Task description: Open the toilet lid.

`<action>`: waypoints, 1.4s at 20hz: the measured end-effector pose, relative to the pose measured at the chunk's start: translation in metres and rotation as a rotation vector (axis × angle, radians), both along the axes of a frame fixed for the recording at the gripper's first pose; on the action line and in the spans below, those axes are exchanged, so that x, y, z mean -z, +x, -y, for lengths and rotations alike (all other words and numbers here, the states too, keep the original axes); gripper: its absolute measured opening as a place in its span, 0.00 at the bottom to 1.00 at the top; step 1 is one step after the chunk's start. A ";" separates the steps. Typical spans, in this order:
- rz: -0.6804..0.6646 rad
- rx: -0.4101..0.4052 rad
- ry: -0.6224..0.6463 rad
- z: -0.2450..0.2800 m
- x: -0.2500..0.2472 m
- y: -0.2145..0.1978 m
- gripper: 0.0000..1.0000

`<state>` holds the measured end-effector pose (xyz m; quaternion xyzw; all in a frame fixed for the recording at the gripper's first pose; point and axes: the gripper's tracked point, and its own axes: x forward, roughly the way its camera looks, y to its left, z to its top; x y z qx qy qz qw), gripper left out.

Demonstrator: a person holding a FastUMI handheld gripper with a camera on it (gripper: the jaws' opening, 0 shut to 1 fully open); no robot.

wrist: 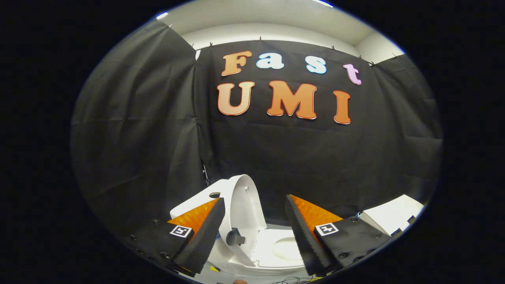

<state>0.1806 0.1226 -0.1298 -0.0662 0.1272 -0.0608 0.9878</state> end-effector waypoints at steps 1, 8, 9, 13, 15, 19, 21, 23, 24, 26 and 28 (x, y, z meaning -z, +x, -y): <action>0.010 0.003 -0.006 0.008 -0.015 -0.004 1.00; 0.095 0.026 0.006 0.057 -0.104 -0.034 0.98; 0.107 0.030 0.018 0.063 -0.115 -0.039 0.98; 0.139 0.051 0.068 0.088 -0.138 -0.057 0.98; 0.159 0.060 0.108 0.095 -0.146 -0.065 0.98; 0.184 0.090 0.133 0.115 -0.149 -0.074 0.98; 0.177 0.099 0.124 0.118 -0.146 -0.076 0.98; 0.169 0.098 0.121 0.117 -0.145 -0.076 0.99; 0.168 0.092 0.124 0.114 -0.145 -0.076 0.99; 0.163 0.082 0.119 0.110 -0.144 -0.077 0.99; 0.151 0.074 0.107 0.106 -0.140 -0.078 0.99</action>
